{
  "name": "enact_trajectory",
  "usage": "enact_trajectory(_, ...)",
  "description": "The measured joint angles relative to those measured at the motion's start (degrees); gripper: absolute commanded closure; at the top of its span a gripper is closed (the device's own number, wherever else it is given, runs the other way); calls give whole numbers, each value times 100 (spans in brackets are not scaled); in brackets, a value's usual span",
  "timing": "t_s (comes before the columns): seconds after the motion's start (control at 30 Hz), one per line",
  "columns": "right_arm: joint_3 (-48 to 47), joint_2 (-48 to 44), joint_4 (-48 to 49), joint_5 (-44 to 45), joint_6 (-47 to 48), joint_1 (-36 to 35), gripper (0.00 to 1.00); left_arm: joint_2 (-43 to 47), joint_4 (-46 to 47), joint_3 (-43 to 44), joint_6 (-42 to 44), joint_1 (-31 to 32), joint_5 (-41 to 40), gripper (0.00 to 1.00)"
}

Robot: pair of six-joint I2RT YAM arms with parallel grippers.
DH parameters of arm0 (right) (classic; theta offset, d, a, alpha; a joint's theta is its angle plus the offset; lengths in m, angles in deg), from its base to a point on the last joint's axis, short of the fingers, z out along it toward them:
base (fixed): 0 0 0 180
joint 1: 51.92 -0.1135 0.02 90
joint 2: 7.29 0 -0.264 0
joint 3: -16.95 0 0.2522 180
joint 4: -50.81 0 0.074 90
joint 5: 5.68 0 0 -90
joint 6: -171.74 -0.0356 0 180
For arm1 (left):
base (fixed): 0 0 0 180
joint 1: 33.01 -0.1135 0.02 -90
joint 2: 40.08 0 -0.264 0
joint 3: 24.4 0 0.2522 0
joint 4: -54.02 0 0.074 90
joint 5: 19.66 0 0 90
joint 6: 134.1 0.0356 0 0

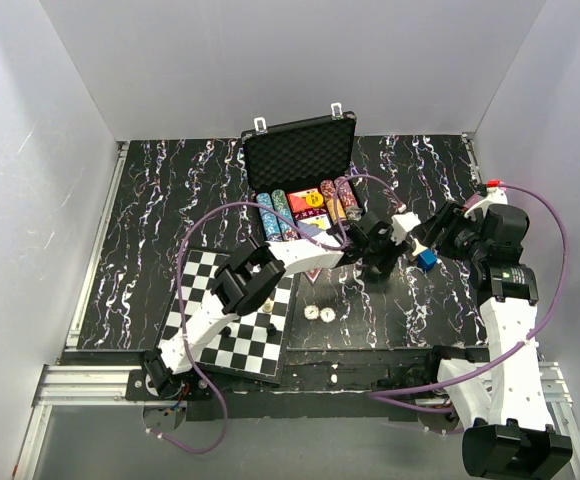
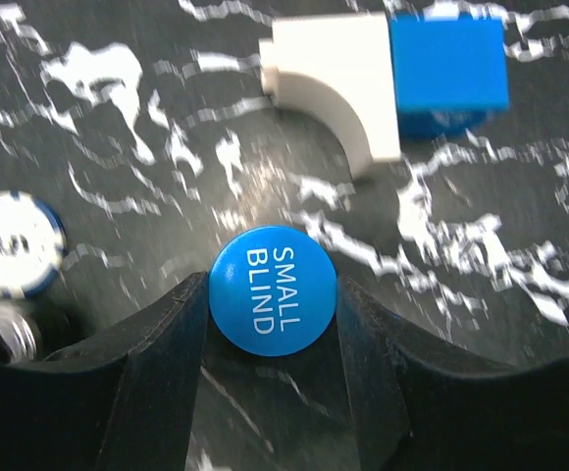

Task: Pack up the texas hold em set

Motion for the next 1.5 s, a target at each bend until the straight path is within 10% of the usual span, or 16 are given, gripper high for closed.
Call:
enact_trajectory(0.4, 0, -116, 2, -24, -20, 0, 30, 1808, 155, -2675, -599, 258, -494, 57)
enact_trajectory(1.23, 0, -247, -4, -105, -42, 0, 30, 1934, -1860, -2168, -1016, 343, -1235, 42)
enact_trajectory(1.5, 0, -247, -2, -105, -44, 0, 30, 1991, -1685, -2310, -973, 409, -1360, 62)
